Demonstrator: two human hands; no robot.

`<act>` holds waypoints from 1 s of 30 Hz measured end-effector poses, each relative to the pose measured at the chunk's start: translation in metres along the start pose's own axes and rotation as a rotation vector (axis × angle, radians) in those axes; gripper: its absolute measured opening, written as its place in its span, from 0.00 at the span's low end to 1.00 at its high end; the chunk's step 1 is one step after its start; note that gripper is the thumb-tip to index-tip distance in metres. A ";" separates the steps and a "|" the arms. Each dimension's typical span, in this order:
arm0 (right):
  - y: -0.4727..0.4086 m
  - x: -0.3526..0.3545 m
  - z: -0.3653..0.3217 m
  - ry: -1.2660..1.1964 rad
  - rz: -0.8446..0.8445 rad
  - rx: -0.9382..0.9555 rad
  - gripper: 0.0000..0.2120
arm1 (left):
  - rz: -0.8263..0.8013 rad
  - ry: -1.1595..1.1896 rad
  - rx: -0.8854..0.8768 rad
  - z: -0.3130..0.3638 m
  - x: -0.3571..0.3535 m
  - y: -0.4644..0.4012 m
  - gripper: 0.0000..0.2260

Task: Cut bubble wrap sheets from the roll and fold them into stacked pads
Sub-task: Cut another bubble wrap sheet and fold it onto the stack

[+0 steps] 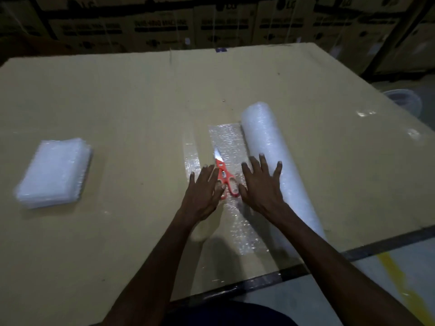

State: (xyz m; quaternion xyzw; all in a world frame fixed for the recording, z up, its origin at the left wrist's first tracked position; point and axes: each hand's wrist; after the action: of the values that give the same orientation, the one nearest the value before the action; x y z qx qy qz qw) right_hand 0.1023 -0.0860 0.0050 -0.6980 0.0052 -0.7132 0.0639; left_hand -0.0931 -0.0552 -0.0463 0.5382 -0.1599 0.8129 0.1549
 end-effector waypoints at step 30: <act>-0.020 0.038 0.029 -0.180 -0.160 -0.080 0.37 | -0.027 -0.135 0.100 -0.063 0.007 0.034 0.38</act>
State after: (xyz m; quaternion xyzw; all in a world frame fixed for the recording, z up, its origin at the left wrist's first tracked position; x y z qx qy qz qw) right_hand 0.1285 -0.0676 0.0459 -0.7593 -0.0278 -0.6498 -0.0211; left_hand -0.1626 -0.0587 -0.0665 0.6010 -0.1217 0.7796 0.1276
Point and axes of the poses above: each hand's wrist, its own y-axis away from the middle knuckle, its own x-axis out of the back of the hand, z = x × y, and after that the axes turned 1 degree about y, right-handed
